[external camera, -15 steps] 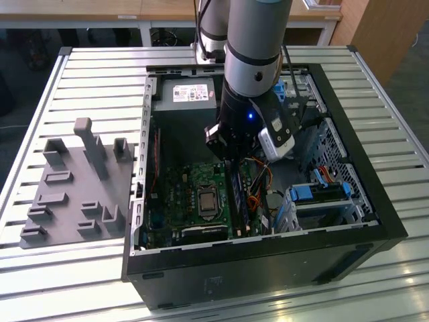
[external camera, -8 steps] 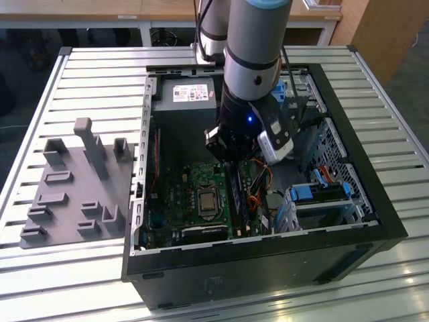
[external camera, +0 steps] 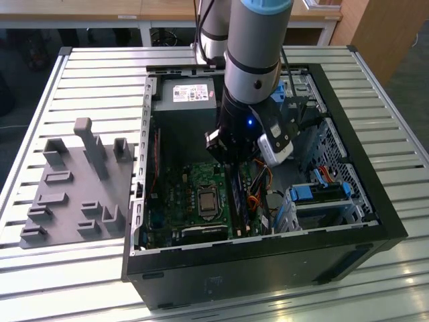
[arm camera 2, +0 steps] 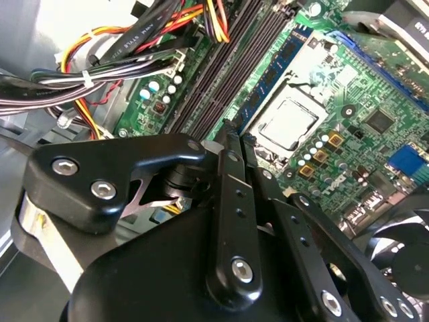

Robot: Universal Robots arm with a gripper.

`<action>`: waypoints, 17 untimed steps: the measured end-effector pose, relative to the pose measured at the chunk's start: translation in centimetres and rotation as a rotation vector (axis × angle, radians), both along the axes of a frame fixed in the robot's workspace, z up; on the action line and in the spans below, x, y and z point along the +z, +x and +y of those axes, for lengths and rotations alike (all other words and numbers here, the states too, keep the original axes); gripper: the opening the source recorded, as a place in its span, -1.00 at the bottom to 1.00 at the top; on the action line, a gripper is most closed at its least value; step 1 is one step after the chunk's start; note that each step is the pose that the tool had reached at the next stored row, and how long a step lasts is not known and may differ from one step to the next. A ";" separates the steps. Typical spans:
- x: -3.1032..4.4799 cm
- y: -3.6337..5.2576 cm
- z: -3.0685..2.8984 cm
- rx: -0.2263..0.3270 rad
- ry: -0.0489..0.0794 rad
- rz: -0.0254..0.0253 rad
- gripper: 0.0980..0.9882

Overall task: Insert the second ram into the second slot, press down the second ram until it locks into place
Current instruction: 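Press down the second ram until it locks into place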

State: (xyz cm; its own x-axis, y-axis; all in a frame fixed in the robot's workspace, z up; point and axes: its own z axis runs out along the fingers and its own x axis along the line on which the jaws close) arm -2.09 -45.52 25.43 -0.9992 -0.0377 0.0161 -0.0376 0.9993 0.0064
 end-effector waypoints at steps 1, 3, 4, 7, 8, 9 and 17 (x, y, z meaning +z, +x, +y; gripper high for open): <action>-0.04 0.08 0.00 0.000 0.000 0.0001 -0.91; -0.31 0.17 0.00 -0.007 0.000 0.0001 -0.91; -0.48 0.17 0.00 -0.008 0.000 0.0000 -0.91; -0.75 0.18 0.00 -0.014 0.000 0.0000 -0.91; -0.79 0.19 -0.01 -0.015 -0.001 0.0001 -0.91; -0.83 0.19 -0.01 -0.017 -0.001 0.0001 -0.91; -1.26 0.32 -0.08 -0.056 0.000 0.0015 -0.91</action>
State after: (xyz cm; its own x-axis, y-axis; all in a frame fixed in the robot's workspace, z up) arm -1.78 -45.60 24.17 -0.9997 0.0180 0.0176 0.0181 0.9998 0.0061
